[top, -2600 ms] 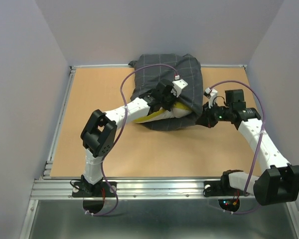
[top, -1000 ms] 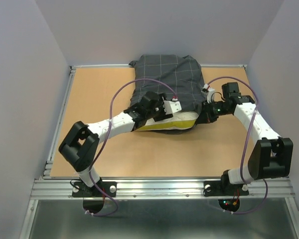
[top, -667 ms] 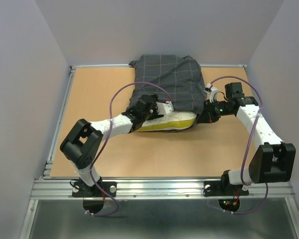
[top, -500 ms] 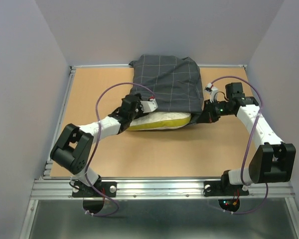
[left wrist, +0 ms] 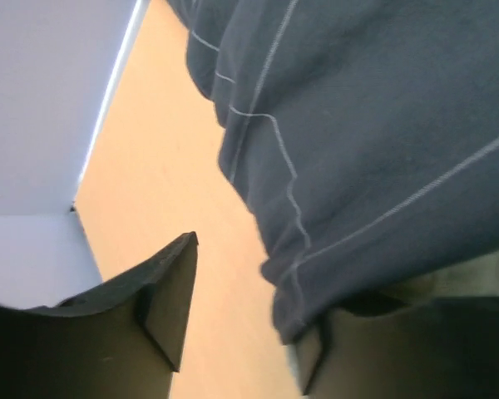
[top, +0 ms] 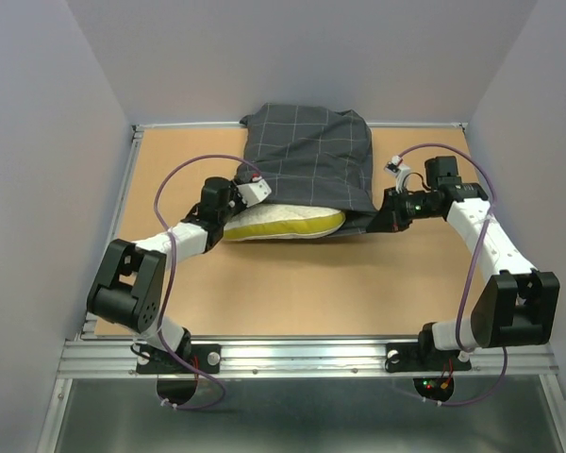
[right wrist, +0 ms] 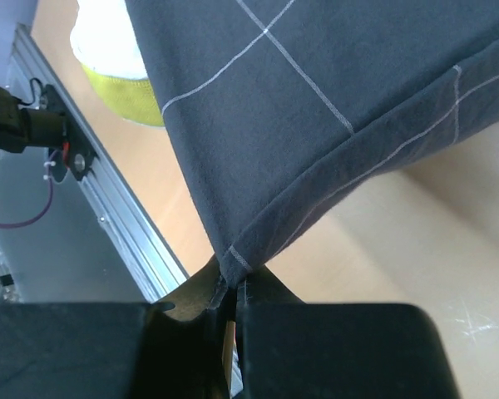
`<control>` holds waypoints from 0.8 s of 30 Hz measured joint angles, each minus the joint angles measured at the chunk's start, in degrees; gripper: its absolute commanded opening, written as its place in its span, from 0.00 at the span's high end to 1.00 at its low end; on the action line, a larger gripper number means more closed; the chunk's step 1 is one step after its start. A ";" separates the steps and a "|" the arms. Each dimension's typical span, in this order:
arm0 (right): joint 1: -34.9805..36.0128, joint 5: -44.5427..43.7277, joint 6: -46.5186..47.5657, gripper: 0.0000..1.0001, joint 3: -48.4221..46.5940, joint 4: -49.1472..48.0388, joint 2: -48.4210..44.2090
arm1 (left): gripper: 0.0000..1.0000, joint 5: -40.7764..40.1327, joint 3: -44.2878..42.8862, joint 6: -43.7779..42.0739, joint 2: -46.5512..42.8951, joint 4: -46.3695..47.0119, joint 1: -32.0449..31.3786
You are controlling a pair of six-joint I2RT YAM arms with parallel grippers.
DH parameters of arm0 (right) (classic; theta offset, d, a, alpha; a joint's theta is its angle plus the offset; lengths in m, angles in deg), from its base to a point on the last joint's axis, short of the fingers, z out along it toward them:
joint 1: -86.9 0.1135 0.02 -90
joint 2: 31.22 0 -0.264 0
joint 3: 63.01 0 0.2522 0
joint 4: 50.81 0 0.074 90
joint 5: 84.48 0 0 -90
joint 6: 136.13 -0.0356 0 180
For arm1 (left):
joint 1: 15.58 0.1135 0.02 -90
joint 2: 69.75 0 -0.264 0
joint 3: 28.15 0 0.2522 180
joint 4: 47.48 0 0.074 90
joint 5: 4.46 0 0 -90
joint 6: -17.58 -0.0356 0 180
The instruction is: Put the pillow into the pillowcase
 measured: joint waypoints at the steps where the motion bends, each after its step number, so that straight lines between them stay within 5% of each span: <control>1: 0.15 0.61 -0.22 1.00 0.00 -0.09 0.00 | 1.00 1.33 -0.15 0.57 0.00 -0.68 0.55; 6: 0.31 4.13 -2.56 1.00 -1.62 0.37 0.17 | 1.00 12.39 -14.19 4.85 0.61 -24.15 2.34; 10: -0.39 9.01 -9.07 0.99 -15.98 1.79 4.20 | 1.00 22.82 -50.69 13.66 7.28 -46.99 2.86; 15: -2.69 11.65 -18.56 0.99 -39.23 -1.99 7.74 | 1.00 25.88 -89.74 26.58 16.28 -54.58 3.34; 19: -11.28 13.20 -29.97 0.99 -57.68 -10.58 9.51 | 1.00 22.84 -82.16 33.81 5.46 -44.85 5.03; 24: -20.90 18.38 -52.04 0.99 -60.00 -32.87 7.17 | 0.95 23.58 -73.64 36.54 -5.20 -39.01 2.12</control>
